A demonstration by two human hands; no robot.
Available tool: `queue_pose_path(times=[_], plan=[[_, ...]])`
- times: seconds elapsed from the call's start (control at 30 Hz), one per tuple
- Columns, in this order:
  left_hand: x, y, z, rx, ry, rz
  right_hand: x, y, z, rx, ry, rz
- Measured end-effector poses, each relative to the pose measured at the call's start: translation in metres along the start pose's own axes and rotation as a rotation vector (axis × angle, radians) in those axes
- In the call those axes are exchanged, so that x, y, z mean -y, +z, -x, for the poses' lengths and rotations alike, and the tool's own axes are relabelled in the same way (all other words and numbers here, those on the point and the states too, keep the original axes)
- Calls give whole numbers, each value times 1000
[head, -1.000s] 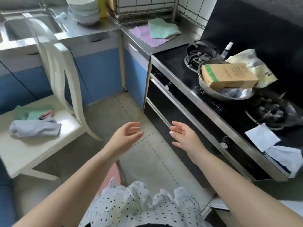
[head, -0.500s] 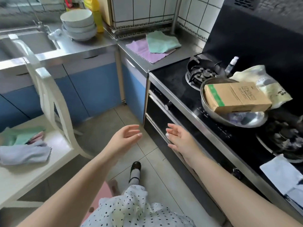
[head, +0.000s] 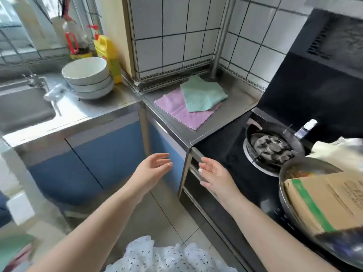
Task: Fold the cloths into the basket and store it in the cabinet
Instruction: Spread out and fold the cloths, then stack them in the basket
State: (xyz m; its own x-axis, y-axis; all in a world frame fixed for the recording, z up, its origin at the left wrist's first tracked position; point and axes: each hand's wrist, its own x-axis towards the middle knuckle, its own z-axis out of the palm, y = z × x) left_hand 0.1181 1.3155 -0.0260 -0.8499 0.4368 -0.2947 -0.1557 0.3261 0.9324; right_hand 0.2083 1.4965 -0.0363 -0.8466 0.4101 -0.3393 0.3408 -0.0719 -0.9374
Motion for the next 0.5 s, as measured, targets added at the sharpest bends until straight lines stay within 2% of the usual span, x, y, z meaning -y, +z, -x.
queue_pose_path(times=[0.5], plan=[[-36, -46, -217, 116, 13, -6, 50, 14, -201, -118, 34, -66]])
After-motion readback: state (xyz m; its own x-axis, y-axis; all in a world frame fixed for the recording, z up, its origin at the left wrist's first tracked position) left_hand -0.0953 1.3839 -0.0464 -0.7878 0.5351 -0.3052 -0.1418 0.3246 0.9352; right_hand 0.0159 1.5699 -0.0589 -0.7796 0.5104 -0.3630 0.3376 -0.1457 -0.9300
